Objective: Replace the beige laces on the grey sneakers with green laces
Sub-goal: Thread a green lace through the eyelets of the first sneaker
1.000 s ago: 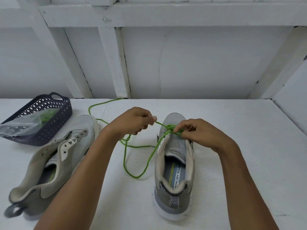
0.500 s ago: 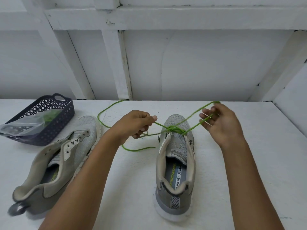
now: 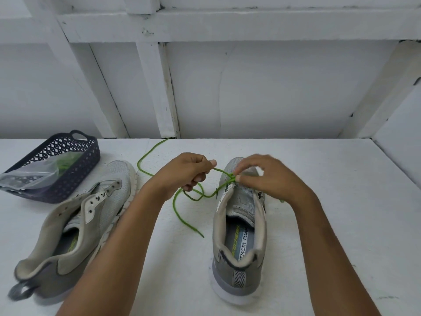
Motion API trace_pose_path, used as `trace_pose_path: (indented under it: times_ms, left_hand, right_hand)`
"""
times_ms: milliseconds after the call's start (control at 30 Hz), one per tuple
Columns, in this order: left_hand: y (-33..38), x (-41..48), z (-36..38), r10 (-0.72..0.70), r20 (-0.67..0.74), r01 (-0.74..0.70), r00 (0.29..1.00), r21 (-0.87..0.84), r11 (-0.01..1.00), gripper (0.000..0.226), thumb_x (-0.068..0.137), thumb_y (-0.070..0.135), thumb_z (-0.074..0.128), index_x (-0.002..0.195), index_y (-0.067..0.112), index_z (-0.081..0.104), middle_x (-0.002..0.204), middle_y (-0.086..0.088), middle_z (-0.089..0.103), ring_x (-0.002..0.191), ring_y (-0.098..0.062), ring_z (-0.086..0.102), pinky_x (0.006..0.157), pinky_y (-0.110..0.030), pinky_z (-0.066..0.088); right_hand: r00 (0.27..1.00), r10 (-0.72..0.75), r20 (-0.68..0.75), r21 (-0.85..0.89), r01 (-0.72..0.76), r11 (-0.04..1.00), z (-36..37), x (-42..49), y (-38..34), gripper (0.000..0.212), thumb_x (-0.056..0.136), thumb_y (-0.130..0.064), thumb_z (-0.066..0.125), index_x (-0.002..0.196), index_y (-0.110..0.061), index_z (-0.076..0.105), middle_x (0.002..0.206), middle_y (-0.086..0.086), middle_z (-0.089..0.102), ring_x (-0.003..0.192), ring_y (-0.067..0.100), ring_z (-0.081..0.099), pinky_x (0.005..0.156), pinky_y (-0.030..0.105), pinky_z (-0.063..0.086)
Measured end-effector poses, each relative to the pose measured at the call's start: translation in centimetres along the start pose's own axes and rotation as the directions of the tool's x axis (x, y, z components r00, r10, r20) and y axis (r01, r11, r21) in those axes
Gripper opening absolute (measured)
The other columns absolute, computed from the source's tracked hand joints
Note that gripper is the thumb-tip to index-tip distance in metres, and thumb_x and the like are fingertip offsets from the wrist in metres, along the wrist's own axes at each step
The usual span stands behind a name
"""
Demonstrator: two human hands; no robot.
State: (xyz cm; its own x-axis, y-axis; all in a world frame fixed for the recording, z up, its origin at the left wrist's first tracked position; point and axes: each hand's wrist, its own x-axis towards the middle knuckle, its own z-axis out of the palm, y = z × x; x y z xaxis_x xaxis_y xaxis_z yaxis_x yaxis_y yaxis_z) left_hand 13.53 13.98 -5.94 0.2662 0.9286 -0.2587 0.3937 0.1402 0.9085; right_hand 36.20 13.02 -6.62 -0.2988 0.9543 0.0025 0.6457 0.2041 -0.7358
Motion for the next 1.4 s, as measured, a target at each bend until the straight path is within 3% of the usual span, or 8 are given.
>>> trace_pose_path:
  times_ms: [233, 400, 600, 833, 967, 1033, 1233, 1400]
  left_hand:
    - [0.0, 0.0, -0.1, 0.012, -0.011, -0.012, 1.000, -0.009, 1.000, 0.042, 0.097, 0.035, 0.061, 0.064, 0.018, 0.042, 0.056, 0.002, 0.039, 0.049, -0.012, 0.026, 0.047, -0.024, 0.025]
    - [-0.4, -0.3, -0.2, 0.011, -0.018, -0.011, 1.000, -0.023, 1.000, 0.043, 0.097, 0.035, 0.061, 0.062, 0.019, 0.041, 0.058, 0.001, 0.038, 0.050, -0.013, 0.025, 0.048, -0.024, 0.023]
    - [-0.4, -0.3, -0.2, 0.014, -0.018, -0.014, 1.000, -0.025, 1.000, 0.042, 0.096, 0.035, 0.061, 0.062, 0.019, 0.044, 0.059, 0.000, 0.040, 0.051, -0.014, 0.025, 0.048, -0.024, 0.024]
    - [-0.2, -0.5, -0.2, 0.018, -0.006, -0.018, 1.000, -0.010, 1.000, 0.042, 0.096, 0.036, 0.062, 0.061, 0.020, 0.045, 0.059, -0.001, 0.040, 0.052, -0.014, 0.025, 0.049, -0.025, 0.024]
    - [-0.5, -0.8, -0.5, 0.013, -0.013, -0.013, 1.000, -0.025, 1.000, 0.043, 0.096, 0.036, 0.062, 0.059, 0.021, 0.046, 0.059, 0.000, 0.041, 0.052, -0.015, 0.024, 0.050, -0.026, 0.022]
    - [-0.5, -0.9, -0.5, 0.011, -0.019, -0.012, 1.000, -0.034, 0.999, 0.043, 0.096, 0.035, 0.062, 0.058, 0.022, 0.046, 0.059, -0.001, 0.041, 0.052, -0.015, 0.024, 0.049, -0.026, 0.022]
    - [-0.3, -1.0, -0.6, 0.019, -0.033, -0.020, 0.999, -0.034, 0.999, 0.041, 0.096, 0.035, 0.062, 0.060, 0.021, 0.049, 0.060, -0.002, 0.043, 0.050, -0.014, 0.025, 0.048, -0.025, 0.024]
    - [0.1, -0.9, -0.3, 0.023, -0.028, -0.024, 0.999, -0.025, 0.999, 0.036, 0.096, 0.034, 0.062, 0.065, 0.019, 0.052, 0.061, -0.001, 0.046, 0.049, -0.013, 0.027, 0.047, -0.023, 0.026]
  right_hand:
    - [0.991, 0.059, -0.116, 0.208, -0.033, 0.977, 0.5, 0.0, 0.4, 0.014, 0.092, -0.020, 0.064, 0.078, -0.020, 0.063, 0.104, -0.009, 0.071, 0.102, 0.009, 0.064, 0.090, 0.034, 0.048]
    - [0.972, 0.194, -0.136, 0.981, 0.104, 0.166, -1.9, -0.3, 0.5, 0.023, 0.098, -0.017, 0.045, 0.075, -0.015, 0.045, 0.051, -0.001, 0.055, 0.047, 0.014, 0.055, 0.053, 0.027, 0.053]
    - [0.994, 0.096, -0.049, 0.418, -0.067, 0.906, -1.5, -1.4, 0.5, 0.012, 0.089, -0.025, 0.070, 0.085, -0.014, 0.067, 0.046, -0.014, 0.042, 0.039, 0.002, 0.032, 0.041, 0.013, 0.026]
    - [0.993, 0.085, 0.079, 0.277, -0.104, 0.955, 0.0, -0.7, 0.4, 0.016, 0.081, -0.030, 0.076, 0.074, -0.016, 0.074, 0.069, -0.001, 0.062, 0.062, 0.007, 0.052, 0.061, 0.023, 0.040]
    - [0.994, 0.106, -0.019, 0.963, -0.011, 0.271, -1.4, -0.3, 0.3, 0.039, 0.085, -0.025, 0.055, 0.047, -0.017, 0.056, 0.094, 0.011, 0.074, 0.096, 0.024, 0.069, 0.079, 0.035, 0.056]
    - [0.961, 0.275, -0.022, 0.999, 0.034, -0.039, -2.4, -0.3, 0.8, 0.039, 0.075, -0.017, 0.053, 0.038, -0.019, 0.038, 0.064, 0.006, 0.065, 0.065, 0.021, 0.067, 0.059, 0.025, 0.055]
    - [0.729, 0.519, -0.446, 0.407, -0.352, 0.843, -2.2, 0.0, 4.6, 0.029, 0.087, -0.022, 0.057, 0.061, -0.010, 0.052, 0.058, 0.004, 0.051, 0.063, 0.025, 0.050, 0.058, 0.032, 0.035]
    - [0.845, 0.431, -0.315, -0.142, -0.491, 0.860, -0.9, -0.5, 4.4, 0.053, 0.089, -0.047, 0.063, 0.130, -0.015, 0.056, 0.135, 0.010, 0.052, 0.131, 0.032, 0.036, 0.100, 0.041, 0.037]
